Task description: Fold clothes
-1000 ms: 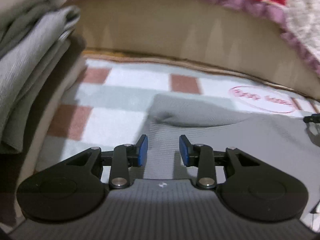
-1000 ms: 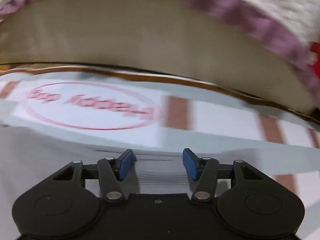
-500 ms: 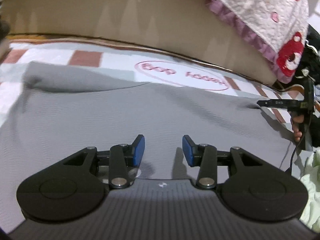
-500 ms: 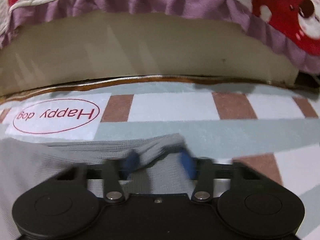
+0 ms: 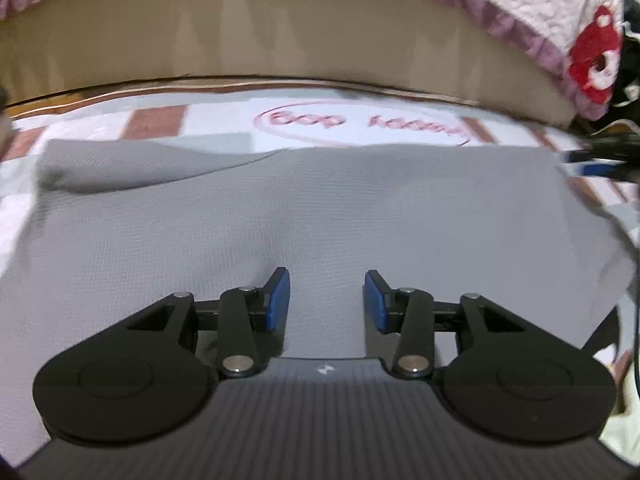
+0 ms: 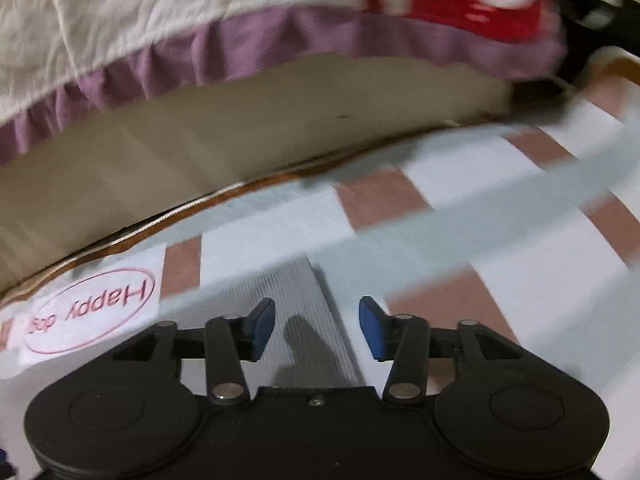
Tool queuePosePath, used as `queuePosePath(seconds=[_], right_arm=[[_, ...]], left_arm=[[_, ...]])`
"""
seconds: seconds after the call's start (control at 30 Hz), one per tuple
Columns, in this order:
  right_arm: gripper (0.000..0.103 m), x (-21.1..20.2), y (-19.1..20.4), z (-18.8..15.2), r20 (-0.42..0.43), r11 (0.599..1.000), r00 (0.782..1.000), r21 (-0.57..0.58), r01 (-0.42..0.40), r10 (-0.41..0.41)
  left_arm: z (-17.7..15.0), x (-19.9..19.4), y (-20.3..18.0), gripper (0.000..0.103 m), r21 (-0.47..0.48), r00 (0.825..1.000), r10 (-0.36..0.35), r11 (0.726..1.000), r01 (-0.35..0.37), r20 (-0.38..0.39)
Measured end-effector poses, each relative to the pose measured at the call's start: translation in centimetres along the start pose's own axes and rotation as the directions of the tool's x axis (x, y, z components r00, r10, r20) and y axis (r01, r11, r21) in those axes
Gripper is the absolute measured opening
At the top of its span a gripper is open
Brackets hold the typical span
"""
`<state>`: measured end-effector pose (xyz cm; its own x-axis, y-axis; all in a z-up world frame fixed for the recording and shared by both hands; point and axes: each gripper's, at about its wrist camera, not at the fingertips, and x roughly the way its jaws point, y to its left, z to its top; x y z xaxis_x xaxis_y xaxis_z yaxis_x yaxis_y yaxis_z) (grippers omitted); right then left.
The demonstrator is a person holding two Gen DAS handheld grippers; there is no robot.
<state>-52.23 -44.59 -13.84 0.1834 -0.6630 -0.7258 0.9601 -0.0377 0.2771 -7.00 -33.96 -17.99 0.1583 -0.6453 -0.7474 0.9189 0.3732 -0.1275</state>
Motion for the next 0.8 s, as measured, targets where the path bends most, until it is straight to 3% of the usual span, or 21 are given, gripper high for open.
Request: queuePosePath(seconds=[0.1,0.17,0.3,0.37,0.47,0.53,0.57,0.6,0.63,0.8], right_arm=[[0.056,-5.1,-1.2,-4.2,-0.010,0.996,0.998,0.065,-0.059,0.060],[0.060,-7.2,-2.4,-6.9,-0.034,0.988,0.998,0.147,-0.055,0.061],[0.060,-8.0,-4.8,-10.1,-0.112,0.955,0.992,0.297,-0.016,0.051],[0.062,-7.6,-5.3,-10.8,-0.114,0.946,0.992,0.323,-0.008,0.047],[0.068,-6.8,-4.6,-11.1,-0.046,0.946,0.997,0.320,-0.047,0.065],[0.069,-6.0,-3.7,-11.1,0.012,0.950,0.997,0.302,-0.080,0.080],[0.058,-5.5,-3.4,-11.1,0.041,0.949,0.994,0.295,-0.109,0.101],[0.023,-5.0,-3.1,-11.1,0.059,0.946,0.990,0.295,-0.136,0.124],[0.014,-4.7,-3.0,-11.1,0.063,0.943,0.989,0.300,-0.146,0.133],[0.013,-8.1,-0.2,-8.6,0.180,0.979,0.975,0.136,-0.152,0.127]], left_arm=[[-1.1,-1.5,1.3,0.041,-0.026,1.000,0.009,1.000,-0.010,-0.020],[-1.8,-2.6,2.1,0.041,-0.051,0.999,0.014,0.999,-0.016,-0.028],[-2.7,-4.8,4.2,0.047,-0.078,0.988,0.143,0.986,-0.147,-0.050],[-3.2,-5.8,6.0,0.048,-0.127,0.979,0.192,0.972,-0.199,-0.068],[-4.2,-7.1,9.5,0.048,-0.295,0.966,0.240,0.920,-0.258,-0.097],[-4.8,-7.8,10.7,0.048,-0.354,0.965,0.244,0.898,-0.261,-0.094],[-5.1,-8.1,11.3,0.048,-0.387,0.970,0.227,0.890,-0.243,-0.088],[-5.3,-8.3,11.4,0.048,-0.398,0.971,0.222,0.886,-0.238,-0.086],[-5.4,-8.6,11.5,0.048,-0.400,0.971,0.222,0.885,-0.237,-0.085],[-5.9,-9.7,12.6,0.048,-0.382,0.961,0.254,0.882,-0.276,-0.108]])
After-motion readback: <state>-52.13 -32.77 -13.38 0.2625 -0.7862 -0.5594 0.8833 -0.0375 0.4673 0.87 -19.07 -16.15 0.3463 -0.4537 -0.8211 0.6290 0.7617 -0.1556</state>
